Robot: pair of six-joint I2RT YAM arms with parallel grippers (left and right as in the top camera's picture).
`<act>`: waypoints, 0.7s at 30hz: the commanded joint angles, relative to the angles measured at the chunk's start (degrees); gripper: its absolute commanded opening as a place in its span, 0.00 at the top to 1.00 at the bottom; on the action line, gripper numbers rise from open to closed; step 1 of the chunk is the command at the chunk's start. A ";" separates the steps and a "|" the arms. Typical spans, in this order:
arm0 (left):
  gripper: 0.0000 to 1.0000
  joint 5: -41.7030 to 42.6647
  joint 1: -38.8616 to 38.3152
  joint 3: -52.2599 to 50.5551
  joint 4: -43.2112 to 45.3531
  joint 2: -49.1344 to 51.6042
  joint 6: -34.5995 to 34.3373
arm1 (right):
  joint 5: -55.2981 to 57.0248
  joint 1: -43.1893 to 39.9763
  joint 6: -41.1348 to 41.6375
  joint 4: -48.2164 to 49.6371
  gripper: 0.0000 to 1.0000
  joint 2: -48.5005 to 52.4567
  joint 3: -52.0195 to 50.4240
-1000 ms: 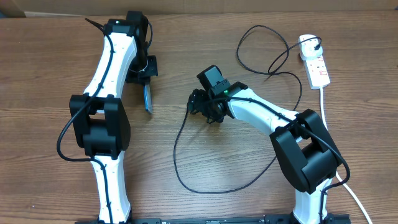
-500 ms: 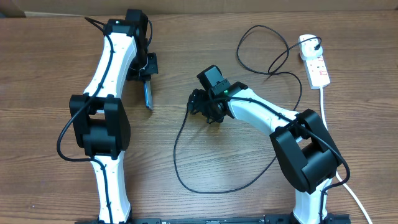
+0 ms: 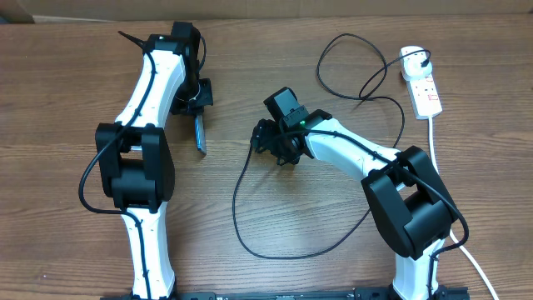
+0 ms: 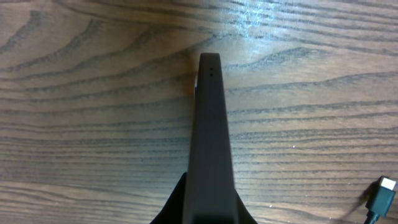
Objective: Plug charger to phone and switch on socket
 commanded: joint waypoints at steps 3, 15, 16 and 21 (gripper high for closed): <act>0.96 -0.15 0.26 -0.61 1.01 -0.15 -0.85 | 0.59 -0.48 0.02 -0.48 0.23 0.28 0.48; 0.96 -0.13 0.26 -4.33 3.30 -0.13 -0.85 | 0.59 -0.48 0.02 -0.48 0.23 0.28 0.48; 0.96 -0.13 0.26 -4.46 3.34 -0.15 -0.85 | 0.59 -0.48 0.02 -0.48 0.23 0.28 0.48; 0.93 0.15 0.26 -5.42 3.91 -0.13 -0.85 | 0.59 -0.48 0.02 -0.48 0.23 0.28 0.48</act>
